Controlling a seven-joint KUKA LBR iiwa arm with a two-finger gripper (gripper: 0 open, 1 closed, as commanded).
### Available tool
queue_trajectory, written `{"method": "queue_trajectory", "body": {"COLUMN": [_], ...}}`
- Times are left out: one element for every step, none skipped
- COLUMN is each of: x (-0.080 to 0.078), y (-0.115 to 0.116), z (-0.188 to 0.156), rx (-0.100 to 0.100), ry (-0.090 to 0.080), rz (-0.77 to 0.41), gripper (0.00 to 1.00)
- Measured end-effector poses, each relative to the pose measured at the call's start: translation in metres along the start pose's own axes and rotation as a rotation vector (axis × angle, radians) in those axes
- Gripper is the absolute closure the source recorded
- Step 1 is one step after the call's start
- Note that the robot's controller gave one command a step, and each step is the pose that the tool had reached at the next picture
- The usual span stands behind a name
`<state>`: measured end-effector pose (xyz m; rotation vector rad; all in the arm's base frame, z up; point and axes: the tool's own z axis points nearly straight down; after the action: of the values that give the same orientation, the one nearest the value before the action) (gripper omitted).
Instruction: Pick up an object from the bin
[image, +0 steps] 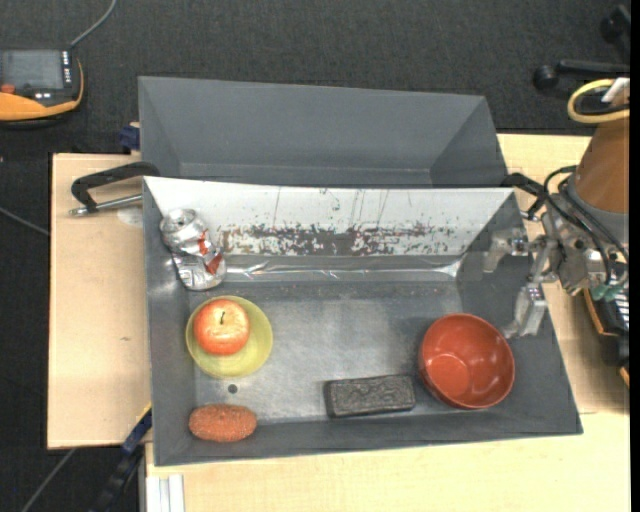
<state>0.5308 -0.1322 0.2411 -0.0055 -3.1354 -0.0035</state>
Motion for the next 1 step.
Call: {"method": "queue_trajectory", "body": {"x": [-0.0139], "y": [-0.0149], "z": [0.1303], "rx": [-0.003], "ry": [0.006], "rz": [-0.12], "gripper": [0.0]}}
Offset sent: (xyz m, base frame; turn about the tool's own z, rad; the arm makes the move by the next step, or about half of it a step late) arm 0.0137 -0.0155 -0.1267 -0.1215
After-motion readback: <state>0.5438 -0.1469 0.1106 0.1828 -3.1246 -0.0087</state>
